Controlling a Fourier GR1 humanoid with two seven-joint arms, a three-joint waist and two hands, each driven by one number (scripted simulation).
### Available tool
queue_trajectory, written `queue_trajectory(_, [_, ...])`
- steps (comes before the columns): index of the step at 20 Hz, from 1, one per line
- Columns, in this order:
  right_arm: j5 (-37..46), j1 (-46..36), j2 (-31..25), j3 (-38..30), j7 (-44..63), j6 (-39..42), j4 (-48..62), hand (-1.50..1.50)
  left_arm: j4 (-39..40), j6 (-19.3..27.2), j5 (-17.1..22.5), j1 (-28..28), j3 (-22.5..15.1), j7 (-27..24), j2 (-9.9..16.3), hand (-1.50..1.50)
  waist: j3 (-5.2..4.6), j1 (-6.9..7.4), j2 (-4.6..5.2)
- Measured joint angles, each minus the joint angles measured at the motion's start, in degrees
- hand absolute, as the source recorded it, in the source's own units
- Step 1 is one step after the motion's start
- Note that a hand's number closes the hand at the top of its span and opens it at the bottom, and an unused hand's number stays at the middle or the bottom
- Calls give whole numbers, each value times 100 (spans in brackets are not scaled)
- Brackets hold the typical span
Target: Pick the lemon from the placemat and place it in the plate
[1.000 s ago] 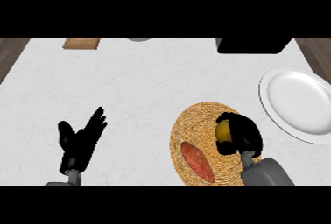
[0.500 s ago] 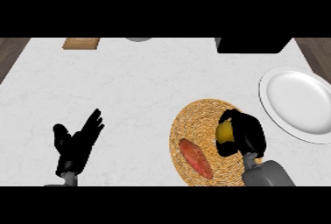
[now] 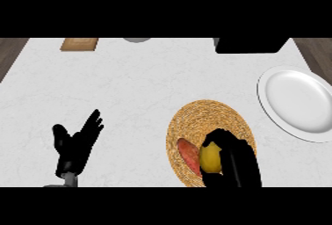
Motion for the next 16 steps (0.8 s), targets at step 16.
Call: queue_trajectory(16, [-1707, 825, -239, -1469, -493, -1644, -1357, 150, 50, 82, -182, -92, -101, 11, -162, 0, 7, 48, 27])
